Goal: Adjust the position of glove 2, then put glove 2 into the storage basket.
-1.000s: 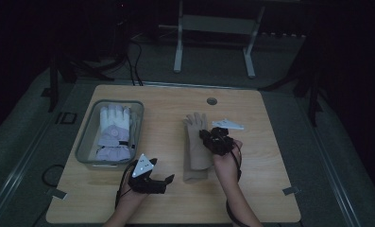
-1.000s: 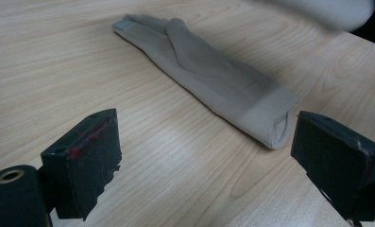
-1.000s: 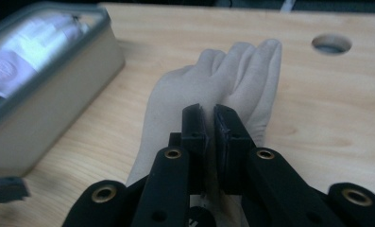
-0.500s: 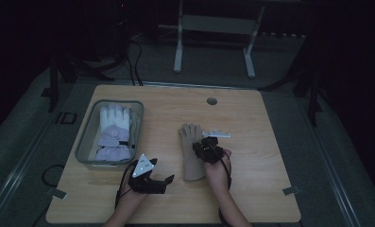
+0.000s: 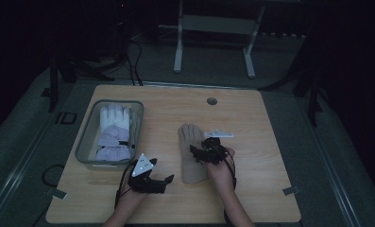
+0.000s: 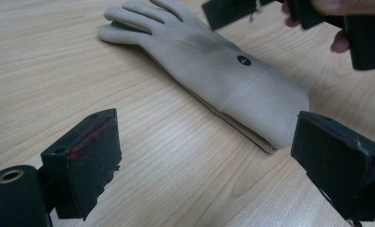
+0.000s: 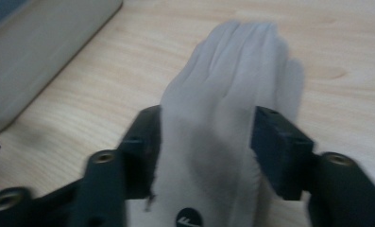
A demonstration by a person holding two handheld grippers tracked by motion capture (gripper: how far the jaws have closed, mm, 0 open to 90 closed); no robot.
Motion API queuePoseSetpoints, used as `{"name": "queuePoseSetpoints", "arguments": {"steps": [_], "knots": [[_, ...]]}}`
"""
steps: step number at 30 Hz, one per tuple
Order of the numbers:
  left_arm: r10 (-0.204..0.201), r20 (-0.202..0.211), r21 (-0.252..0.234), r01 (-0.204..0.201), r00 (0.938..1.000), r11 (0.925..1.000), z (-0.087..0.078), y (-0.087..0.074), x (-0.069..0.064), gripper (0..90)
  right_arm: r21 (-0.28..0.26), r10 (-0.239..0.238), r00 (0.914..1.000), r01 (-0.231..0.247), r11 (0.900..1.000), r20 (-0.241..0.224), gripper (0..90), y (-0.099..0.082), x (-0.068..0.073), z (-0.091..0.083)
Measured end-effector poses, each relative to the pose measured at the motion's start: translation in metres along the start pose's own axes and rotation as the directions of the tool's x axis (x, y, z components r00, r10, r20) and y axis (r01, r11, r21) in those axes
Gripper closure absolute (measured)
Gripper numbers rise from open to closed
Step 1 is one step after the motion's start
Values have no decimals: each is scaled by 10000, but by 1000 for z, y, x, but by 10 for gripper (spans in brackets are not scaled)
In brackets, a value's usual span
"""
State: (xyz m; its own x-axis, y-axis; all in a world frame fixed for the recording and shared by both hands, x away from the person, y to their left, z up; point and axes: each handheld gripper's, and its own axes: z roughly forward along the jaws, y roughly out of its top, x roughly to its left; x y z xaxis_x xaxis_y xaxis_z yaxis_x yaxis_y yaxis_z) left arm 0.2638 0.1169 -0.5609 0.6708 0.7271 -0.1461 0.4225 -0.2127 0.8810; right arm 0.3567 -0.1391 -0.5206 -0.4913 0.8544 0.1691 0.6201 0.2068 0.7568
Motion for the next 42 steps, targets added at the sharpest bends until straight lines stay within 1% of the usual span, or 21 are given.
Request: {"name": "queuePoseSetpoints", "arguments": {"steps": [2,3,4,6,8,11,14,16,18,20,22,25,26,28,31,32,37,39,40,41,42], "knots": [[-35,0,-26,35,10000,10000,0,0,0,95,-105,148,9998,-149,9998,-114,278,1,-4,-5],[-25,-26,-25,24,10000,10000,0,0,0,95,-194,169,9996,-173,9997,-230,248,2,-6,-7],[-63,-46,-47,63,10000,10000,0,0,1,95,-279,84,9993,-94,9996,-362,231,3,-8,-9],[-59,-32,-28,59,10000,10000,1,1,1,95,-338,15,9982,-35,9994,-602,140,4,-11,-12],[-72,-85,-104,71,9999,9999,0,1,1,95,-416,-223,9956,186,9990,-910,143,5,-12,-15],[-86,-28,-266,86,10000,9996,-2,1,0,95,-674,-855,9883,775,9947,-1260,139,8,-13,-23],[-55,3,-214,55,10000,9998,-1,1,-1,95,-907,-1318,9840,1213,9885,-1200,141,10,-16,-30],[16,38,-215,-15,10000,9998,0,2,-4,95,-970,-1623,9779,1502,9839,-1317,148,12,-21,-33],[36,150,12,-36,9999,10000,1,5,-7,109,-992,-2012,9705,1890,9770,-1330,172,13,-26,-36],[-65,307,59,64,9995,10000,2,7,-10,111,-980,-1988,9686,1856,9777,-1494,175,14,-31,-38],[-138,304,125,134,9994,9998,3,9,-12,110,-925,-2036,9673,1912,9772,-1514,173,15,-36,-40],[-427,411,510,406,9982,9979,8,13,-14,107,-933,-1760,9654,1605,9826,-1922,155,18,-46,-42],[-483,396,576,459,9981,9973,9,13,-15,106,-974,-1776,9637,1609,9822,-1993,153,19,-48,-43],[-636,451,797,599,9970,9950,13,15,-18,105,-944,-1753,9652,1594,9827,-1943,141,23,-50,-43],[-461,228,1260,429,9987,9911,20,18,-24,105,-612,-1117,9684,1005,9931,-2230,137,30,-54,-40],[-462,137,1436,438,9988,9887,24,19,-26,105,-480,-1108,9679,1025,9936,-2256,110,33,-55,-39],[-782,116,1991,743,9969,9772,39,24,-33,106,-53,-1010,9787,1017,9948,-1790,109,45,-56,-24],[-794,97,2148,755,9968,9737,44,26,-35,106,107,-987,9799,1021,9947,-1733,141,48,-55,-14],[-794,97,2148,755,9968,9737,44,26,-35,106,107,-987,9799,1021,9947,-1733,141,48,-55,-14],[-818,120,2285,769,9966,9705,49,28,-36,106,273,-958,9815,1017,9944,-1659,134,49,-55,-8],[-854,135,2330,799,9963,9692,52,29,-37,107,424,-974,9856,1041,9937,-1385,142,50,-54,2]]}}
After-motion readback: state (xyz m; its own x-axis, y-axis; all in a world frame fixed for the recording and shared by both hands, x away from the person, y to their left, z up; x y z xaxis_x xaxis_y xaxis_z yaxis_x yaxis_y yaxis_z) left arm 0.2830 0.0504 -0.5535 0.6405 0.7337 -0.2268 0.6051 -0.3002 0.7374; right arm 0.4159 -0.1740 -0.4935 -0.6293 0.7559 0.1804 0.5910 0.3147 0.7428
